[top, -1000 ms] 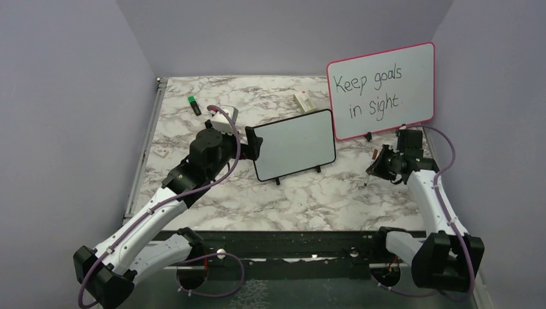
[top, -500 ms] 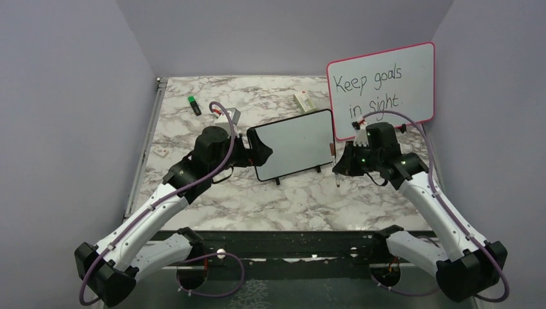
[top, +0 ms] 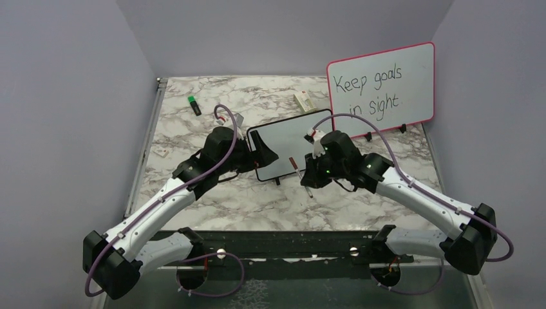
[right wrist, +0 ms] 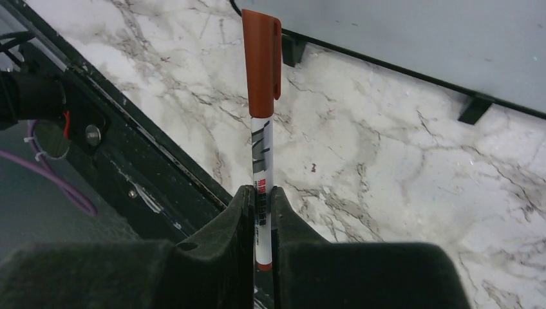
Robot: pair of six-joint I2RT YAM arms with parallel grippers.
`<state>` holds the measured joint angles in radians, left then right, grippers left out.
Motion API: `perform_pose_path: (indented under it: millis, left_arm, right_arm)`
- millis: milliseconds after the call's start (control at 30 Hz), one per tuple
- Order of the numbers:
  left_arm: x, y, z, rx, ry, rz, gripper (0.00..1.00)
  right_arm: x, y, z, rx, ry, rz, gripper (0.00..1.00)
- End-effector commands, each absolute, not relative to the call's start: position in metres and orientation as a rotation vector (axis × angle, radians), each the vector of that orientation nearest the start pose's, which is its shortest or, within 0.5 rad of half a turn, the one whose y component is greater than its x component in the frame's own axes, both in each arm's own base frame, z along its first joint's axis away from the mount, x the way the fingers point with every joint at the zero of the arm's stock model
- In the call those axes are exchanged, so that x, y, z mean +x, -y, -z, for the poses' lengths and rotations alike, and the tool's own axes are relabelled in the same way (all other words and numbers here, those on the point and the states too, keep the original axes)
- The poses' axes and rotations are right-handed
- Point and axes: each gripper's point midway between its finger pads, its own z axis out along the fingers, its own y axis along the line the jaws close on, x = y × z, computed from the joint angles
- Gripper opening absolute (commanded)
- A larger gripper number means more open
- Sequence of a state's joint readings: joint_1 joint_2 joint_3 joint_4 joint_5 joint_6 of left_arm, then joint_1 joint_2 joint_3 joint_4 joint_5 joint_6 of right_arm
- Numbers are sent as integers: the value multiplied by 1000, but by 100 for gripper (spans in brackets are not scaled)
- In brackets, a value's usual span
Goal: Write a sentence on the whiteboard
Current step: Open the pen cap.
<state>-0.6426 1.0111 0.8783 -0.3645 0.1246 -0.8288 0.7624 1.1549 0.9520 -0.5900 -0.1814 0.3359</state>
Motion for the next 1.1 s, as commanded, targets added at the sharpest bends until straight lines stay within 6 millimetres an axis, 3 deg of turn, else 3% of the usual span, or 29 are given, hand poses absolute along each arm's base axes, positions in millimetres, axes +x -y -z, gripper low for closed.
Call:
perform_pose_path:
  millis: [0, 233, 567, 667, 800, 967, 1033, 1067]
  left_arm:
    - [232, 253, -224, -144, -2234, 1090, 84]
    - [233, 257, -219, -163, -2248, 1112, 71]
    - [233, 269, -215, -187, -2260, 1173, 51]
    - [232, 270, -214, -195, -2263, 1186, 40]
    - [230, 269, -216, -223, -2248, 1202, 17]
    - [230, 263, -218, -278, -2220, 1210, 4]
    - [230, 261, -219, -314, -2206, 1216, 0]
    - [230, 260, -221, -334, -2198, 1224, 0]
  right_arm:
    - [206, -274, -187, -681, -2256, -709, 0]
    - [198, -302, -201, -771, -2147, -757, 0]
    - [192, -319, -204, -837, -2097, -779, 0]
    - [191, -322, -205, -842, -2085, -786, 1]
    - [192, -323, -206, -842, -2071, -785, 1]
    - [191, -328, -209, -831, -2037, -826, 1]
    - [191, -331, -213, -800, -2011, -860, 10]
    - [192, -332, -215, -782, -1996, -875, 25]
